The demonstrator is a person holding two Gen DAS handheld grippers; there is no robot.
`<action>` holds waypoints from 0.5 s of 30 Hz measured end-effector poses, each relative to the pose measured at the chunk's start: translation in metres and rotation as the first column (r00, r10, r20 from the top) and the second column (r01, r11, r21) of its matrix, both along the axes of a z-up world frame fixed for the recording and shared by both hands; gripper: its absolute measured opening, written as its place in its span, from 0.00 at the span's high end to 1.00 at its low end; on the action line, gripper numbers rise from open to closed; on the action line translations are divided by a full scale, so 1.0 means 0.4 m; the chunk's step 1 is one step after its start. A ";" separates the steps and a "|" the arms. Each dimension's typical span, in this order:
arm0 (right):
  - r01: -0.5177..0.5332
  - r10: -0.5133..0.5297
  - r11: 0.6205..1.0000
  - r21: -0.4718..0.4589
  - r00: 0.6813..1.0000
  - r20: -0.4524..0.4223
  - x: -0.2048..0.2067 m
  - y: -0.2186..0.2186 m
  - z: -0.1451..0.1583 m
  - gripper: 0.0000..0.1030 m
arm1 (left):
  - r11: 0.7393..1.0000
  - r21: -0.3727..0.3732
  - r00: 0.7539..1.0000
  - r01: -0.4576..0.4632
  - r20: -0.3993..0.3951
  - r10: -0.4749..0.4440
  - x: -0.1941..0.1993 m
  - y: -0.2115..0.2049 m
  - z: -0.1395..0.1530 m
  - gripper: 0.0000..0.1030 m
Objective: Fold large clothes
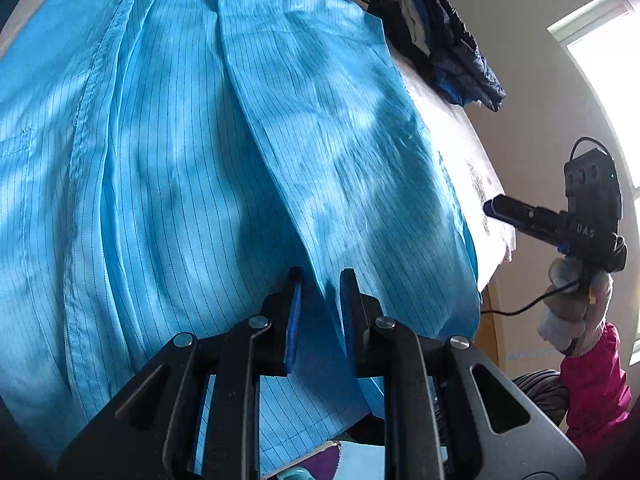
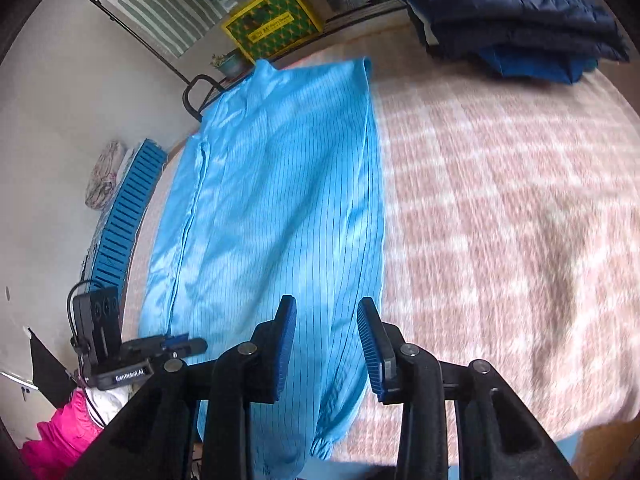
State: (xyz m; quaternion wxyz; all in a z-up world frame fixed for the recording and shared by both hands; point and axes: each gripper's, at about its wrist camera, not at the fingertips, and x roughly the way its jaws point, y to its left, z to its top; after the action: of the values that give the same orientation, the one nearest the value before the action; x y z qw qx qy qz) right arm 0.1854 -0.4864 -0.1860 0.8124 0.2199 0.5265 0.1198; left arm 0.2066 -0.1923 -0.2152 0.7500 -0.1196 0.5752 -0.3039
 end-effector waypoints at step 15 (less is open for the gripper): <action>-0.048 0.049 0.997 0.066 0.999 -0.022 -0.021 0.064 -0.106 0.97 | 1.000 0.019 0.998 -0.012 0.055 0.010 -0.011 -0.026 -0.002 0.92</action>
State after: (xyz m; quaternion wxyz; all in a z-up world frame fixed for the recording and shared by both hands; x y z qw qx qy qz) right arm 0.1768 -0.4609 -0.2282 0.7954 0.2350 0.5370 0.1541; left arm 0.2024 -0.2027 -0.2162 0.7684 -0.1072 0.5564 -0.2975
